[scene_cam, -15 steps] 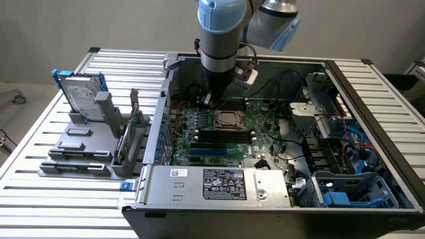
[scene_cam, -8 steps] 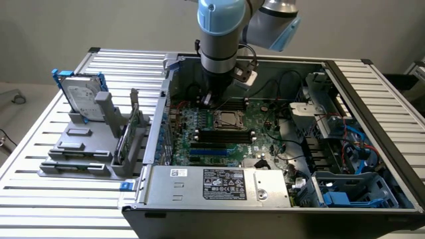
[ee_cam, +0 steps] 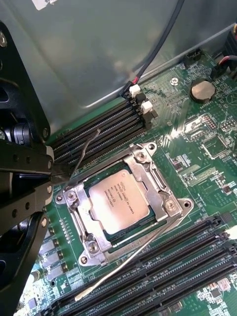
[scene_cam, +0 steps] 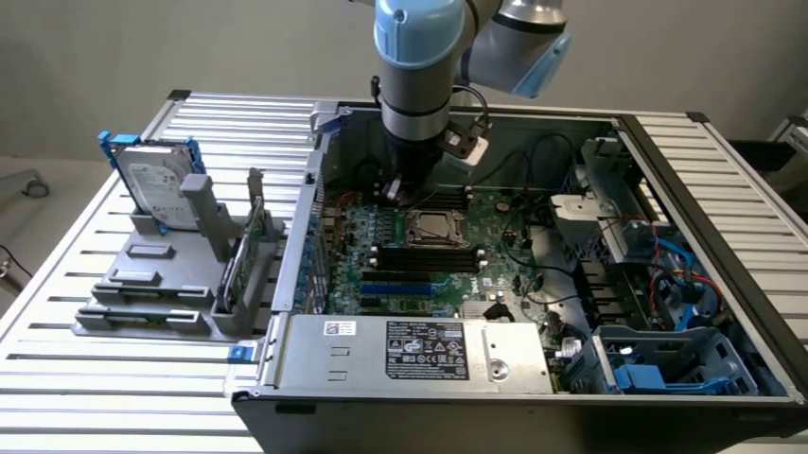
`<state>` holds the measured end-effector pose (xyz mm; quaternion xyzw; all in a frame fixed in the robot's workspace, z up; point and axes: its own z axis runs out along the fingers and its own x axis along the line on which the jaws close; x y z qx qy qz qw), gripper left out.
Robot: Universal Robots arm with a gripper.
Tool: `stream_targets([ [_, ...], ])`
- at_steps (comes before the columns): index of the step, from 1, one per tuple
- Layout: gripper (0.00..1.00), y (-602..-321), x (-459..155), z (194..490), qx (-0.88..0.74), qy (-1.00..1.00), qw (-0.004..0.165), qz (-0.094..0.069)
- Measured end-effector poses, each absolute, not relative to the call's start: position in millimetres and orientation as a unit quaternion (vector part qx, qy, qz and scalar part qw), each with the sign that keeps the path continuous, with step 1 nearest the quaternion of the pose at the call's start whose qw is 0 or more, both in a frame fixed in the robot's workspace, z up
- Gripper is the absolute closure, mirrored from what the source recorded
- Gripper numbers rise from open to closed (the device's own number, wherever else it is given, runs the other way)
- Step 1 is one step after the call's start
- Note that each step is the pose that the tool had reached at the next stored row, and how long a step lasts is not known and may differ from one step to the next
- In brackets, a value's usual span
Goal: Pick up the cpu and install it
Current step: 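Close the cpu cover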
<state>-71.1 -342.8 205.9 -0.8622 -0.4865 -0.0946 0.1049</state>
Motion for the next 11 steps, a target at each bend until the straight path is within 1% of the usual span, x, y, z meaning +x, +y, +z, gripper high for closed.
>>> stream_targets([
  [11, 0.89, -342.8, -68.7, 202.9, -0.871, -0.472, 0.102, -0.095],
])
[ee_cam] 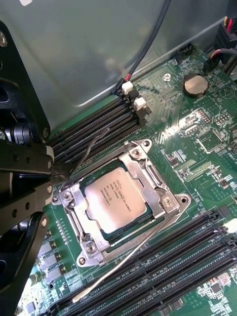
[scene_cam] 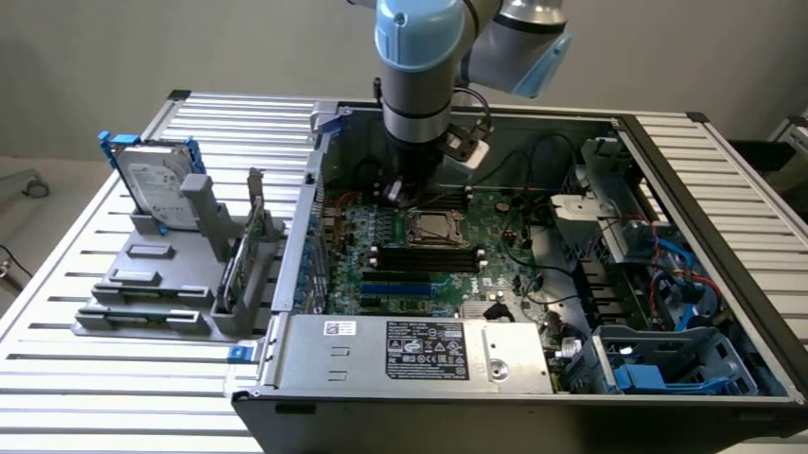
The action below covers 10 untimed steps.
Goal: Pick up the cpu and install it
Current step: 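Close the cpu cover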
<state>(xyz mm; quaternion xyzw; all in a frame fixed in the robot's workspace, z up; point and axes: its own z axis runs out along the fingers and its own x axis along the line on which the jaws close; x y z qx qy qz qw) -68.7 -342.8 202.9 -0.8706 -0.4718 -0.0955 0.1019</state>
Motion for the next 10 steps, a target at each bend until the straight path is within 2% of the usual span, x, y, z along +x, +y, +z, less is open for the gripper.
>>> stream_targets([
  [10, 0.89, -342.2, -63.3, 200.6, -0.873, -0.467, 0.101, -0.096],
])
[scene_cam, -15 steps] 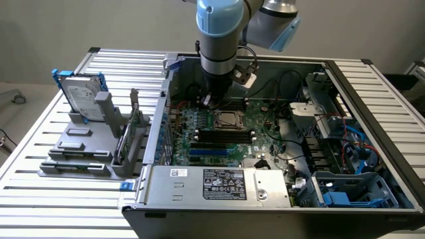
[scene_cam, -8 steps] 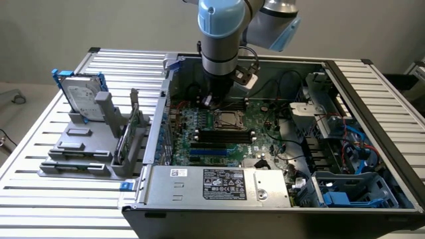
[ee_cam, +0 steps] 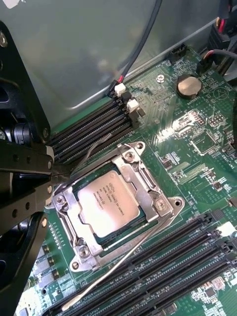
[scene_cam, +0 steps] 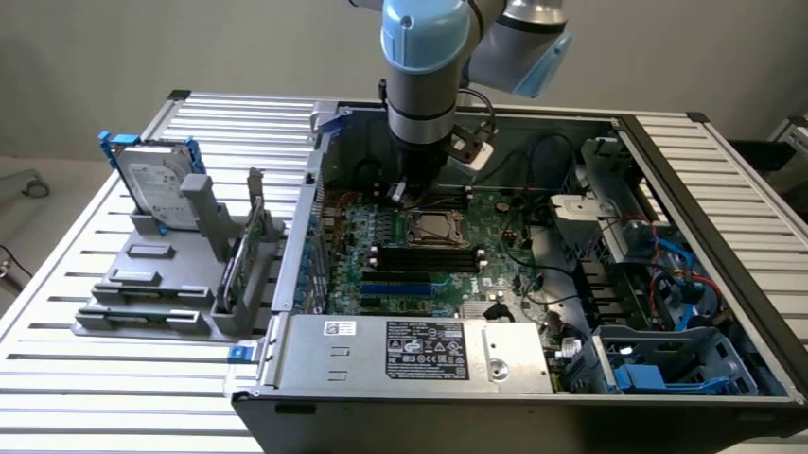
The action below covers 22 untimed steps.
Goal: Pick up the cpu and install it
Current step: 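Close the cpu cover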
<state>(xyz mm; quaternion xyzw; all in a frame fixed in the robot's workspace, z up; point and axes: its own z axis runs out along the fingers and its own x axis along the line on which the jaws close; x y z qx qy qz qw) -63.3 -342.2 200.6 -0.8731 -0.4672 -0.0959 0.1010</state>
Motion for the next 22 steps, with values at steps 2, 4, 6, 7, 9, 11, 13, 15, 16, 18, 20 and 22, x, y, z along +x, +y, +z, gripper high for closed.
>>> stream_targets([
  [2, 0.89, -341.6, -63.2, 199.9, -0.874, -0.465, 0.101, -0.096],
  [4, 0.89, -340.9, -63.1, 199.4, -0.875, -0.464, 0.100, -0.096],
  [6, 0.89, -339.7, -62.9, 198.8, -0.876, -0.462, 0.100, -0.096],
  [7, 0.89, -339.5, -62.8, 198.6, -0.876, -0.461, 0.100, -0.096],
  [9, 0.89, -339.4, -62.7, 198.2, -0.877, -0.460, 0.099, -0.096],
  [11, 0.89, -339.4, -62.7, 197.7, -0.877, -0.459, 0.099, -0.096],
  [13, 0.89, -339.4, -62.5, 197.3, -0.878, -0.459, 0.099, -0.096],
  [15, 0.89, -339.4, -61.6, 197.0, -0.878, -0.458, 0.099, -0.096],
  [16, 0.89, -339.4, -60.9, 196.9, -0.878, -0.458, 0.099, -0.096],
  [18, 0.89, -339.4, -59.6, 196.6, -0.878, -0.458, 0.099, -0.096],
  [20, 0.89, -339.4, -58.4, 196.4, -0.878, -0.458, 0.099, -0.096],
  [22, 0.89, -339.4, -57.1, 196.2, -0.878, -0.458, 0.099, -0.096],
])
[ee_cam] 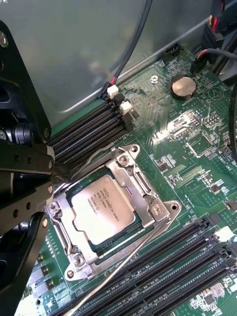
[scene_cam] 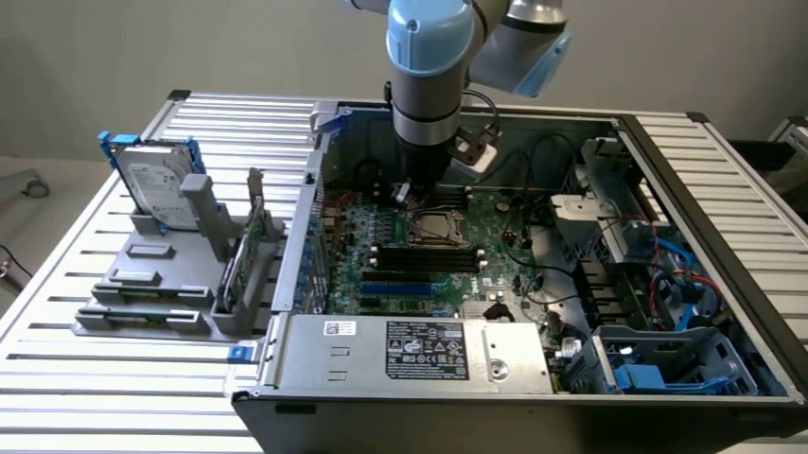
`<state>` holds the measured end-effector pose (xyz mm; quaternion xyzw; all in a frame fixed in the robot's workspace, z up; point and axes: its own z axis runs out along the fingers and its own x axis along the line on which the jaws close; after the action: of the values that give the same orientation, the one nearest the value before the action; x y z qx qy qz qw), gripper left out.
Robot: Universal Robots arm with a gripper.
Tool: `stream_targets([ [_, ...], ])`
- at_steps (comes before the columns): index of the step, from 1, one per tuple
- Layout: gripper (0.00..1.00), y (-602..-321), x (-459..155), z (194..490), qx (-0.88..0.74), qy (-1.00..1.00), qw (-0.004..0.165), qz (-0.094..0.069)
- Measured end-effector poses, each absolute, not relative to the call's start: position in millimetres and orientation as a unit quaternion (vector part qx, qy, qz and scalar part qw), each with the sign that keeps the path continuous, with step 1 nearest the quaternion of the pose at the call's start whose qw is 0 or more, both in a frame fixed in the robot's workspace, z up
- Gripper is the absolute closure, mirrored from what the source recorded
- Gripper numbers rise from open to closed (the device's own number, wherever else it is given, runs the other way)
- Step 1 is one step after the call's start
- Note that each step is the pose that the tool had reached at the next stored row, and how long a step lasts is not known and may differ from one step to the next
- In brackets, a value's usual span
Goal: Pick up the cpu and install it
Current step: 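Close the cpu cover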
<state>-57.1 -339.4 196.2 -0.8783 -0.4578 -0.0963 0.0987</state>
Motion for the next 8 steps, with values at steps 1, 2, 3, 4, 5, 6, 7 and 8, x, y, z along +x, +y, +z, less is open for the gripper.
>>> stream_targets([
  [1, 0.89, -339.4, -56.4, 196.1, -0.878, -0.458, 0.099, -0.096],
  [2, 0.89, -339.4, -55.7, 196.0, -0.878, -0.458, 0.099, -0.096],
  [3, 0.89, -339.4, -55.0, 195.9, -0.878, -0.458, 0.099, -0.096],
  [4, 0.89, -339.4, -54.4, 195.9, -0.878, -0.457, 0.099, -0.096],
  [5, 0.89, -339.4, -53.8, 195.8, -0.879, -0.457, 0.098, -0.096],
  [6, 0.89, -339.4, -53.1, 195.7, -0.879, -0.457, 0.098, -0.096],
  [7, 0.89, -339.4, -52.5, 195.6, -0.879, -0.457, 0.098, -0.096],
  [8, 0.89, -339.4, -51.8, 195.5, -0.879, -0.457, 0.098, -0.096],
])
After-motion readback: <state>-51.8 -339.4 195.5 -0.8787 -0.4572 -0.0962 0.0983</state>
